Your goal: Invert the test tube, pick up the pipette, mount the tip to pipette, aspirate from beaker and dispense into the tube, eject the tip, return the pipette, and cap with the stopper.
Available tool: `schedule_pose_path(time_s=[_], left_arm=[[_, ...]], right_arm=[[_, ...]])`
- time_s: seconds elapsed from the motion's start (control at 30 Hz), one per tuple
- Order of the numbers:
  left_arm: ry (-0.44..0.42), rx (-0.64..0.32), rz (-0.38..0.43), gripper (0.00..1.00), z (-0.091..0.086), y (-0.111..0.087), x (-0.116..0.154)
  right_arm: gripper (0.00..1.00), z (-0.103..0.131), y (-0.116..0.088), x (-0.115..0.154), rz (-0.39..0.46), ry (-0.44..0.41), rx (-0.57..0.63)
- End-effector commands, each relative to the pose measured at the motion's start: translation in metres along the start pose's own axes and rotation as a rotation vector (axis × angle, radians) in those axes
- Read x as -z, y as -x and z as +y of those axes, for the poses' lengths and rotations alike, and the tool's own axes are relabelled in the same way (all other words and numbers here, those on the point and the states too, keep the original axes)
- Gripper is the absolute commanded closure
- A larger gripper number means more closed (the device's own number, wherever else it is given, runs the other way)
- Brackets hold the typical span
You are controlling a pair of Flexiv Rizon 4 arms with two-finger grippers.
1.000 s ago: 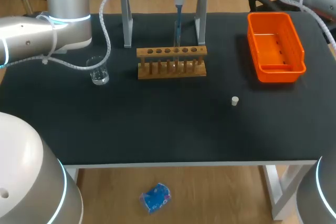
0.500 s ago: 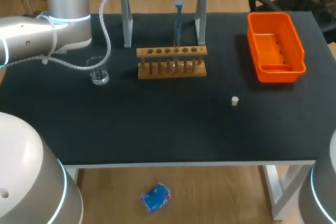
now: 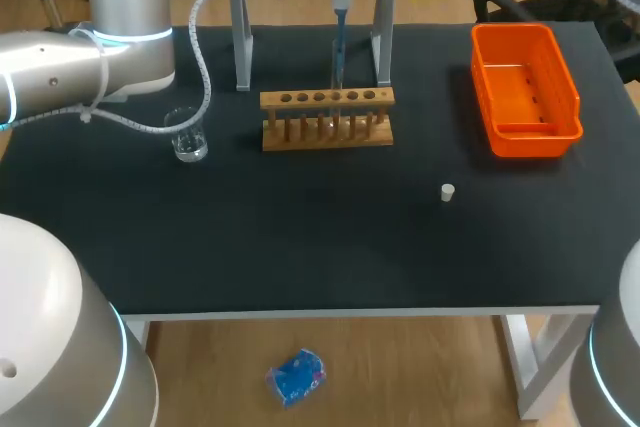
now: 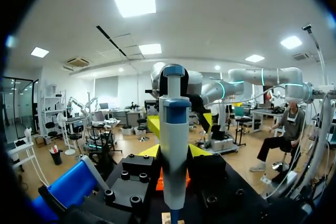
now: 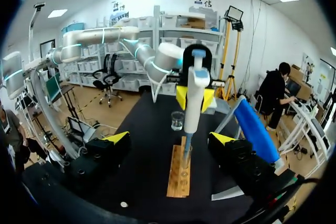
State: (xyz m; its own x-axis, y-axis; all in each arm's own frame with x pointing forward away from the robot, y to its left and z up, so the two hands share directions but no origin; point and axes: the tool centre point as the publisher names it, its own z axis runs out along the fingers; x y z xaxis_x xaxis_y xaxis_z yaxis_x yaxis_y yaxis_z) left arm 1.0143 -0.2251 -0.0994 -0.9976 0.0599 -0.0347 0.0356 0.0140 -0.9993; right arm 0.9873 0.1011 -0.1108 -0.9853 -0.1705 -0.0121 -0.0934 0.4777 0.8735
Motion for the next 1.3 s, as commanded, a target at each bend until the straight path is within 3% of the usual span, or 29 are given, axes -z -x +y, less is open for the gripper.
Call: schedule_pose_path(time_s=[0.03, 0.33, 0.77, 0.83, 1.0, 1.07, 1.3], left_arm=[[0.002, 0.001, -0.001, 1.0, -0.001, -0.001, 0.0], [0.002, 0.001, -0.001, 1.0, -0.001, -0.001, 0.0], [0.002, 0.001, -0.001, 1.0, -0.001, -0.001, 0.0], [0.002, 0.001, -0.001, 1.0, -0.001, -0.001, 0.0], [0.002, 0.001, -0.001, 1.0, -0.001, -0.001, 0.0], [0.002, 0.001, -0.001, 1.0, -0.001, -0.001, 0.0], [0.002, 0.001, -0.001, 1.0, -0.001, -0.001, 0.0]], right_arm=[[0.0, -0.022, -0.001, -0.017, -0.002, 0.014, -0.01], [0.0, -0.054, -0.007, -0.038, -0.056, -0.015, -0.058], [0.0, -0.054, -0.007, -0.038, -0.056, -0.015, -0.058], [0.0, -0.057, -0.001, -0.05, -0.054, 0.004, -0.046], [0.0, -0.077, 0.004, -0.075, -0.059, -0.05, -0.001], [0.0, -0.084, 0.005, -0.081, -0.073, -0.09, 0.016], [0.0, -0.1, 0.016, -0.093, -0.067, -0.093, 0.058]])
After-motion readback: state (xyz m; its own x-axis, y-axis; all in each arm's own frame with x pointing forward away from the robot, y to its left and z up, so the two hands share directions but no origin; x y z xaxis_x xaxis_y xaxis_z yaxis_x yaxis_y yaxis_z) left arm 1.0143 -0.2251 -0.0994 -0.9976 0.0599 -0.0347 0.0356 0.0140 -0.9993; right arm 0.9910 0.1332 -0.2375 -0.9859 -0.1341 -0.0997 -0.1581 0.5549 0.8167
